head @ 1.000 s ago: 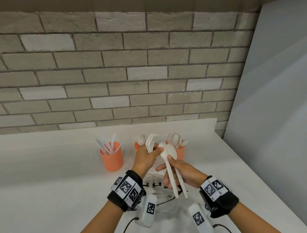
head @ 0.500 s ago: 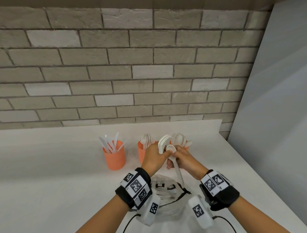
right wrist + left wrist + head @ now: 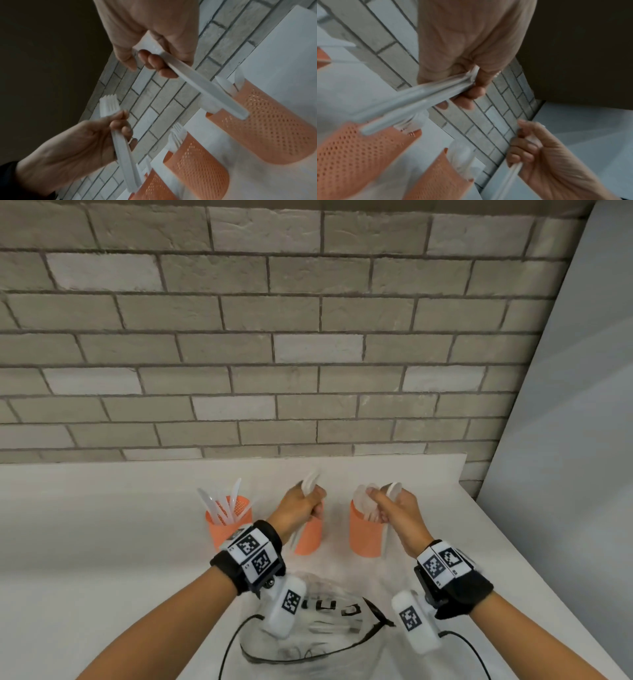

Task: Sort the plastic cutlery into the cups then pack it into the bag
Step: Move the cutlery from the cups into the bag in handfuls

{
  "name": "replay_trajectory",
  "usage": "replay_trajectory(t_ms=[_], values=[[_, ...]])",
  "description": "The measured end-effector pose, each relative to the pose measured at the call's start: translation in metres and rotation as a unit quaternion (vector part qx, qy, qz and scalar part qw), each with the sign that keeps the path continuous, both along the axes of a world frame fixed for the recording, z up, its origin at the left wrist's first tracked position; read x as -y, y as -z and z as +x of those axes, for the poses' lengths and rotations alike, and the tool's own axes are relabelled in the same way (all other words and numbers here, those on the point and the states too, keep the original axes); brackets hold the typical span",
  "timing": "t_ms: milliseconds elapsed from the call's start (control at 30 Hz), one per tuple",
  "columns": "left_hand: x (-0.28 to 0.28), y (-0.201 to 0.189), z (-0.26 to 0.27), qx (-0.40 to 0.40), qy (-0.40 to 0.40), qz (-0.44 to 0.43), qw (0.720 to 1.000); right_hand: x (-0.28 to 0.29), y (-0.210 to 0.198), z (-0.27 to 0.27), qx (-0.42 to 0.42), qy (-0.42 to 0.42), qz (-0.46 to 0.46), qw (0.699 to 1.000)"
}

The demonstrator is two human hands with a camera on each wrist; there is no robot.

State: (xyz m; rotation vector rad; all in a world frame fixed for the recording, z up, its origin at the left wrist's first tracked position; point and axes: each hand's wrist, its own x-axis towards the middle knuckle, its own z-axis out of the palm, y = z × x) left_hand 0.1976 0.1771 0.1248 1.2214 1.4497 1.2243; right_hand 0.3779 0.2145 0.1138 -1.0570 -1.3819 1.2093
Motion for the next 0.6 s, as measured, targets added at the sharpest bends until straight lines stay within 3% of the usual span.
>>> replay_trajectory(t_ms=[100,300,500,600], values=[[-0.022,-0.008,-0.020,0.045,-0.062,0.061,0.995,-0.028,-0.009,0.000,-0.025,0.057,0.036,0.997],[-0.058,-0.005,-0.042,0.104,-0.142,0.148,0.973,-0.064,-0.003,-0.010,-0.068,0.076,0.050,0.994],[-0.072,0.028,-0.035,0.098,-0.160,0.104,0.977,-0.075,0.025,-0.013,-0.014,0.100,0.033,0.994],[-0.075,0.053,-0.033,0.017,-0.177,0.076,0.981,-0.083,0.044,-0.011,0.050,0.086,-0.004,0.995]])
